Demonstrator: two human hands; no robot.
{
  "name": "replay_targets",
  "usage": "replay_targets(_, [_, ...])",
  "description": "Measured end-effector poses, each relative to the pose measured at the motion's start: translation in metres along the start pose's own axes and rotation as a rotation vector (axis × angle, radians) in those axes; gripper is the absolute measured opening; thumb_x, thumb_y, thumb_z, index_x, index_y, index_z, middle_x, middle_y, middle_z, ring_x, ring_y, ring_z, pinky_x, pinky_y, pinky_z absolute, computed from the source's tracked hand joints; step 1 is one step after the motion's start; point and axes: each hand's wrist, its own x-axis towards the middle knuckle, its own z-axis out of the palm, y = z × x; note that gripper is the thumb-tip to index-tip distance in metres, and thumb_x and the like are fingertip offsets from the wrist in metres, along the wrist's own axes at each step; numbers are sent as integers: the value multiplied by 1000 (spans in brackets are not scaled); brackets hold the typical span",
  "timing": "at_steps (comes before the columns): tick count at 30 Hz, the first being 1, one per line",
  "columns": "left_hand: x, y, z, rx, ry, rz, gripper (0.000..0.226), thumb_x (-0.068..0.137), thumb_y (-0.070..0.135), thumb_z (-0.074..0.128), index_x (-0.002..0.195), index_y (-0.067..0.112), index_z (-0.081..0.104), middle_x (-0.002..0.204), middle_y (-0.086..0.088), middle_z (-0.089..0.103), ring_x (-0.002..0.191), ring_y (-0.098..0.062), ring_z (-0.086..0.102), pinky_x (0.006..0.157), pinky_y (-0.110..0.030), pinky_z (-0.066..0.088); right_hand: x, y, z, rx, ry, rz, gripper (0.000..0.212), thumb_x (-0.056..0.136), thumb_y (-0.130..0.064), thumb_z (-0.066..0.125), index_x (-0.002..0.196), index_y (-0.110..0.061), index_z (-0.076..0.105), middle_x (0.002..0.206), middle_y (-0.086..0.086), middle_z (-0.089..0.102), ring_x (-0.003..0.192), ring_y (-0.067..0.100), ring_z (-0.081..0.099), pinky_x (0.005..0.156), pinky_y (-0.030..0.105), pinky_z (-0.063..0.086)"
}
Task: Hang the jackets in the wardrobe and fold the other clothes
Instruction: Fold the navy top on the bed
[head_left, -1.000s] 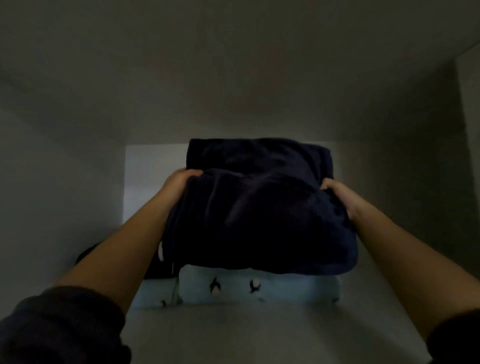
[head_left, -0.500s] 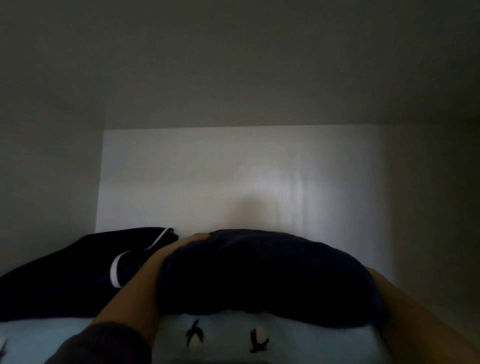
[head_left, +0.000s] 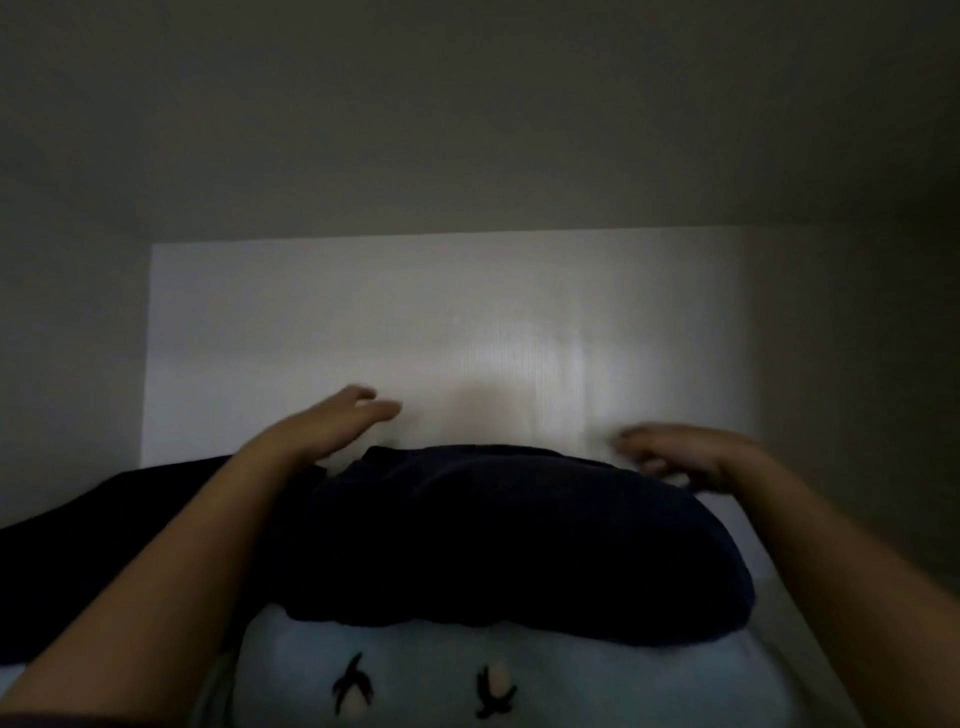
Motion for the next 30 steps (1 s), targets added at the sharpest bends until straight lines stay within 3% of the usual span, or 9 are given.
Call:
replay_targets(3, [-19,34,2,260,-83,304,53,91,58,41,138,36,37,145,7,39,128,-9,40,101,-24,30,-8,-46,3,-312,16,-201,54,96,-45,45,145,-28,33,147,-5,36,137,18,33,102,28,26])
replay_targets(6, [-29,34,42,558,-261,421,48,99,38,23,144,27,33,150,5,35,133,-10,36,104,-17,24,-6,-57,46,-580,-110,-340,54,100,-41,32,150,-23,24,158,-4,20,144,12,20,113,24,10])
replay_targets(9, [-19,0,68,693,-451,197,49,103,33,16,151,24,18,159,-3,15,144,-19,19,118,-35,14,11,-36,70,-621,-205,-215,56,100,-47,23,151,-25,19,159,-2,16,145,14,18,119,32,9])
replay_targets(12, [2,-3,60,705,-488,-55,69,84,60,21,147,31,30,154,-1,29,135,-22,37,113,-41,26,21,-34,64,-591,-250,-112,59,97,-54,24,149,-26,26,156,1,26,140,18,31,110,28,21])
replay_targets(17, [33,15,86,768,-290,86,53,97,43,27,147,25,28,154,-7,26,138,-31,30,113,-47,25,43,-46,69,-666,-167,-176,60,98,-52,26,152,-30,15,159,5,16,144,23,21,118,40,14])
replay_targets(20, [31,-5,103,670,-376,-14,54,100,44,25,151,27,15,160,-7,2,145,-34,4,117,-52,6,48,-31,77,-714,-241,-94,61,96,-59,20,151,-36,6,161,3,4,147,22,8,119,40,4])
replay_targets(24, [31,-7,92,707,-502,-173,61,98,54,16,152,27,5,159,-8,5,144,-31,14,115,-44,15,47,-25,85,-689,-283,-116,59,98,-56,18,151,-33,7,161,3,5,147,21,9,118,39,4])
replay_targets(26, [25,-7,95,701,-428,-175,61,98,52,20,151,24,12,158,-11,14,142,-33,21,115,-45,18,43,-22,86,-622,-236,-159,57,100,-53,20,152,-30,12,160,1,10,146,20,14,119,36,6])
replay_targets(30, [-13,-2,101,525,110,36,46,98,44,31,122,10,48,124,-15,57,108,-30,55,91,-38,41,20,-14,82,-495,-39,-281,47,102,-43,29,140,-22,45,149,1,40,132,17,40,106,24,26])
